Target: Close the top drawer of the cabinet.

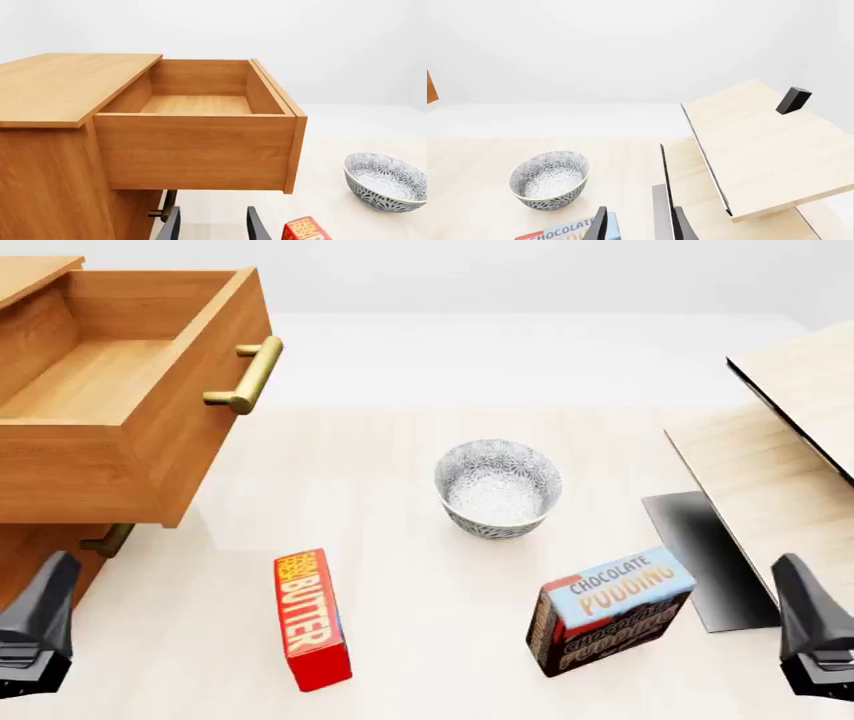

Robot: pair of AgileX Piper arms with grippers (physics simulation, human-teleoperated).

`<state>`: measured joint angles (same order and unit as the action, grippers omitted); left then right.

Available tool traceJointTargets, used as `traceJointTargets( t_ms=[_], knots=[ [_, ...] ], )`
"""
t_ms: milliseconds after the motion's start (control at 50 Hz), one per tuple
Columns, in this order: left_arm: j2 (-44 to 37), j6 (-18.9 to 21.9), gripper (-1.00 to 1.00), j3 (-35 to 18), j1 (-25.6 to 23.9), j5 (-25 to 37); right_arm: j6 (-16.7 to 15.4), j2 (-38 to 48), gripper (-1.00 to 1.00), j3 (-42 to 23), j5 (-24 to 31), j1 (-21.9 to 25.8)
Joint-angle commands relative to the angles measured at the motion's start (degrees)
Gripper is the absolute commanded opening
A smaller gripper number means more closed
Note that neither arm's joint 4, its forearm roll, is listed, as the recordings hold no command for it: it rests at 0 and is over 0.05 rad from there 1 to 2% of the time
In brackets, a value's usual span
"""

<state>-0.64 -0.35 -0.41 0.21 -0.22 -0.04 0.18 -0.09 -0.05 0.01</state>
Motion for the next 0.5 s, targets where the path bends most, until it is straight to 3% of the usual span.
traceJointTargets(
  t_ms=[20,380,500],
  knots=[
    [-0.5,0.7,1.0,0.3,0.2,-0.8,-0.1,0.2,1.0,-0.1,0.0,0.0],
    [0.5,1.4,1.0,0.4,-0.1,1.0,-0.2,0.2,1.0,-0.1,-0.1,0.0],
    [0.2,0.5,1.0,0.4,-2.6,3.1,-0.2,0.3,1.0,-0.1,-0.1,0.0]
  ],
)
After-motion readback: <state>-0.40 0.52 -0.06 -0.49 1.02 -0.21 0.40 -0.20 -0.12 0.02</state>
